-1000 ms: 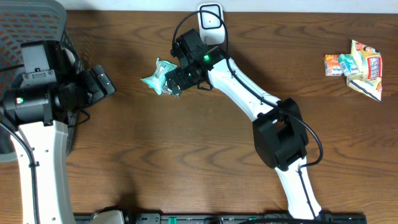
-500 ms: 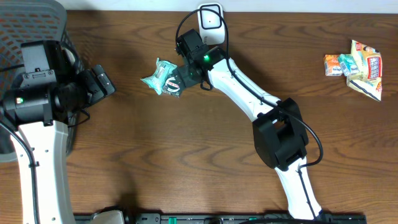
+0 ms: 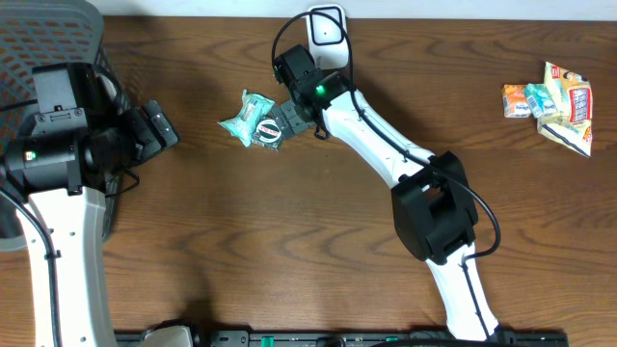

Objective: Scan the item barcode
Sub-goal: 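Align the open right gripper over the green Zam-Buk tin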

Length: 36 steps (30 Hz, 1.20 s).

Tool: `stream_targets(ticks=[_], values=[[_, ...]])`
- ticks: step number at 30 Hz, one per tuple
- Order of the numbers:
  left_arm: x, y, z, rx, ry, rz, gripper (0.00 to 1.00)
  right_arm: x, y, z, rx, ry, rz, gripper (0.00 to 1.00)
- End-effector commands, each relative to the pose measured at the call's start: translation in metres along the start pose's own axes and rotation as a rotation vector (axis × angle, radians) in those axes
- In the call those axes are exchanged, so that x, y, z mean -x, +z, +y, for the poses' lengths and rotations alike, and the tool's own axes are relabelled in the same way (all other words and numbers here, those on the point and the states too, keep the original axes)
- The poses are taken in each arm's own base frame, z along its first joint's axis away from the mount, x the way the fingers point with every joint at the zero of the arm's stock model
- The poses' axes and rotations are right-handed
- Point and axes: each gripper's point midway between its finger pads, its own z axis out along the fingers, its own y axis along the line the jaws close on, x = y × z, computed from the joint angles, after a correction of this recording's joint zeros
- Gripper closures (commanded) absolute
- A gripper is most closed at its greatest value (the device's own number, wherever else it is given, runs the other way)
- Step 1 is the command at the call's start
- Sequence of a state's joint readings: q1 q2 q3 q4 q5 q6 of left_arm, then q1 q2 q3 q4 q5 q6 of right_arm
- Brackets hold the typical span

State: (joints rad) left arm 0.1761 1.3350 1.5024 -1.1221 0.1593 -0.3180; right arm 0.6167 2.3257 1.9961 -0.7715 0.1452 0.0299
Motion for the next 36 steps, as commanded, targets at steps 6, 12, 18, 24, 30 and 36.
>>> stream_targets(ticks=[6, 12, 18, 24, 30, 36], values=[[0.005, -0.005, -0.002, -0.009, -0.003, -0.015, 0.02, -0.012, 0.013, 0.031, 0.158, -0.218, 0.023, 0.01], [0.005, -0.005, -0.002, -0.009, -0.003, -0.015, 0.02, -0.011, 0.013, 0.033, 0.168, -0.217, 0.021, 0.01], [0.005, -0.005, -0.002, -0.009, -0.003, -0.015, 0.03, -0.011, 0.012, 0.035, 0.189, -0.216, 0.019, 0.01], [0.005, -0.005, -0.002, -0.009, -0.003, -0.014, 0.03, -0.011, 0.007, 0.051, 0.356, -0.261, -0.006, 0.01], [0.005, -0.005, -0.002, -0.009, -0.003, -0.014, 0.02, -0.013, 0.009, 0.037, 0.345, -0.239, 0.004, 0.01], [0.005, -0.005, -0.002, -0.009, -0.003, -0.014, 0.02, -0.014, 0.009, 0.038, 0.345, -0.24, 0.006, 0.01]])
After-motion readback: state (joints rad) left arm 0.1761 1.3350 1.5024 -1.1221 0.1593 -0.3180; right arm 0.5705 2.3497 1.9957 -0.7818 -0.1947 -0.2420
